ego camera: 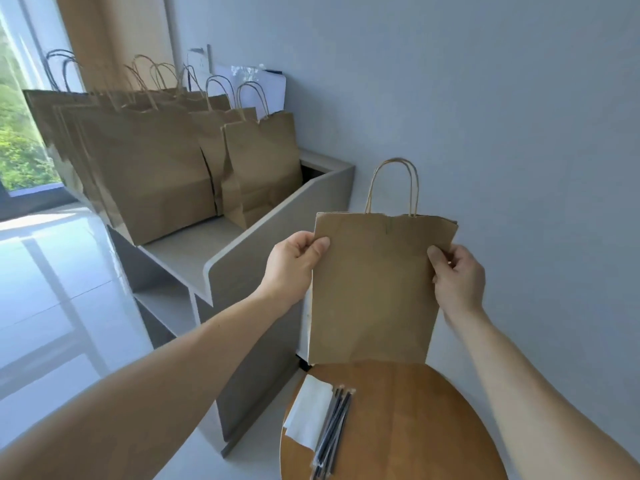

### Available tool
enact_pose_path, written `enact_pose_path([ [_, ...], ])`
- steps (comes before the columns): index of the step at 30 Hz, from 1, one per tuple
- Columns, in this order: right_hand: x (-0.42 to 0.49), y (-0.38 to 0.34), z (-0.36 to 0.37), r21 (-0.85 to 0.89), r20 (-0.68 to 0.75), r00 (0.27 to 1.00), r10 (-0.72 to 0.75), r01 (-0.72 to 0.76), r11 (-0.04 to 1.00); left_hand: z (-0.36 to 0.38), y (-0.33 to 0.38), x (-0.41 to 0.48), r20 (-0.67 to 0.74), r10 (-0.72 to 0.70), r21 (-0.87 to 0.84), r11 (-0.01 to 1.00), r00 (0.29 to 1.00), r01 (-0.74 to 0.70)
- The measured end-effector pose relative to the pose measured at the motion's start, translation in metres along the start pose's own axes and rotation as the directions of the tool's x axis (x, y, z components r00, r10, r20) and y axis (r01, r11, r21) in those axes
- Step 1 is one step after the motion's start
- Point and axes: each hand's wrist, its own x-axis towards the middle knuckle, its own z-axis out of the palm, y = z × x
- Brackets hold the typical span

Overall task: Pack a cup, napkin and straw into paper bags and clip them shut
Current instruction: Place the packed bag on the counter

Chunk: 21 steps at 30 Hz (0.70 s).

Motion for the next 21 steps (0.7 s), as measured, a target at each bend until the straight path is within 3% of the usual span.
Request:
enact_pose_path([
  [9,0.006,-0.136,0.086,0.220,0.055,0.995,-0.083,0.069,0.973,-0.106,0.089,0.014,-0.292,0.186,0.034,0.982,0.938,-0.184],
  [16,0.017,-0.217,0.183,0.343,0.156,0.969,-0.190,0.127,0.931,-0.198,0.133,0.042,-0.502,0.376,0.252,0.925,0.779,-0.284],
  [21,0.034,-0.247,0.259,0.404,0.295,0.923,-0.248,0.115,0.908,-0.252,0.137,0.064,-0.600,0.406,0.359,0.907,0.689,-0.222],
])
